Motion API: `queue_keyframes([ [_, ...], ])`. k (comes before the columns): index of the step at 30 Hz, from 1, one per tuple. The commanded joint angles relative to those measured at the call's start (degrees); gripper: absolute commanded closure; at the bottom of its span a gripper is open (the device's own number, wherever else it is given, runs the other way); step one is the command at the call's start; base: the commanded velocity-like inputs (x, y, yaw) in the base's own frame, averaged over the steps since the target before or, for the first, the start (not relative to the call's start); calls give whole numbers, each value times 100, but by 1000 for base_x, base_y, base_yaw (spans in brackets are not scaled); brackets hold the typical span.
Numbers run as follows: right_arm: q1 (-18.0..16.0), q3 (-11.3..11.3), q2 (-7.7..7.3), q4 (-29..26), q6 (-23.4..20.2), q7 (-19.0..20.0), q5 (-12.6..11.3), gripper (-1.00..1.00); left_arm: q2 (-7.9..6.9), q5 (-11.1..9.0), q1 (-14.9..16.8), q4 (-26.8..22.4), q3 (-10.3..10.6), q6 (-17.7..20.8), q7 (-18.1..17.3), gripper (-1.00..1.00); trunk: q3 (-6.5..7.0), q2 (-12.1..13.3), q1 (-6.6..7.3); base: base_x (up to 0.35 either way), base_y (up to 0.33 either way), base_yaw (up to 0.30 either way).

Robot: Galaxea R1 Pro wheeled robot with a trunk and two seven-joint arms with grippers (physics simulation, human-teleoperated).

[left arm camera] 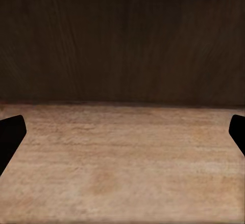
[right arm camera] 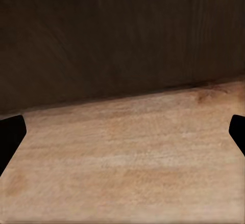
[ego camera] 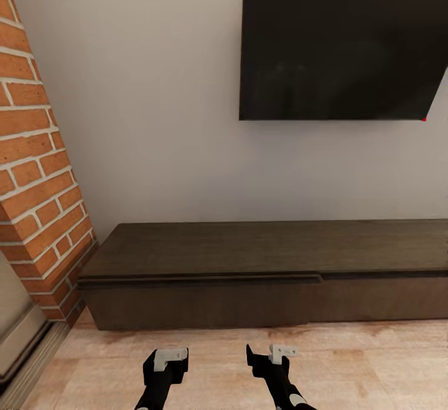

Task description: Place each of the two pumpkins and all three candles from the living room inside a cabinet in the living room (use any cabinet), then make sure every cabinet is closed, and position the cauldron so it is next to a table in the living room.

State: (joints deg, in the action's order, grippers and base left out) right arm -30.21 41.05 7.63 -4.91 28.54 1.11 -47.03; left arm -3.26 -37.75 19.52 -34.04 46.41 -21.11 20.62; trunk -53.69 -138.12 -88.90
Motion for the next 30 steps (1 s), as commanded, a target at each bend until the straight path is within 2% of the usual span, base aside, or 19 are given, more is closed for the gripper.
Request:
queue_keyframes([
  [1, -4, 44, 1, 7, 21, 12, -60, -100, -8, -44, 8, -6, 49, -25, 42, -100, -6, -3, 1, -12, 0, 0],
  [5, -5, 44, 1, 7, 21, 12, -60, -100, -8, -47, 8, -6, 48, -25, 39, -100, -6, -3, 1, -5, 0, 0],
  [16, -4, 44, 1, 0, -10, 37, -54, -100, 0, -96, 8, -6, -13, 30, 16, -100, 192, 439, 243, 0, 0, 0],
  [20, -5, 55, 9, -1, -29, 41, -59, -100, 1, -229, 8, -18, -24, 68, 13, -100, 264, 599, 331, 0, 0, 0],
  [23, -4, 56, 10, -1, -36, 13, -60, -100, -17, -432, 8, -66, -27, 228, 12, -100, 318, 719, 397, 0, 0, 0],
  [27, -8, 50, 10, -1, -40, -2, -68, -100, -18, -531, 8, -81, -26, 491, 18, -100, 389, 880, 485, 0, 0, 0],
  [30, -5, 46, 8, -1, -39, -5, -69, -100, -17, -549, 8, -89, -26, 549, 30, -100, 389, 880, 485, 0, 0, 0],
])
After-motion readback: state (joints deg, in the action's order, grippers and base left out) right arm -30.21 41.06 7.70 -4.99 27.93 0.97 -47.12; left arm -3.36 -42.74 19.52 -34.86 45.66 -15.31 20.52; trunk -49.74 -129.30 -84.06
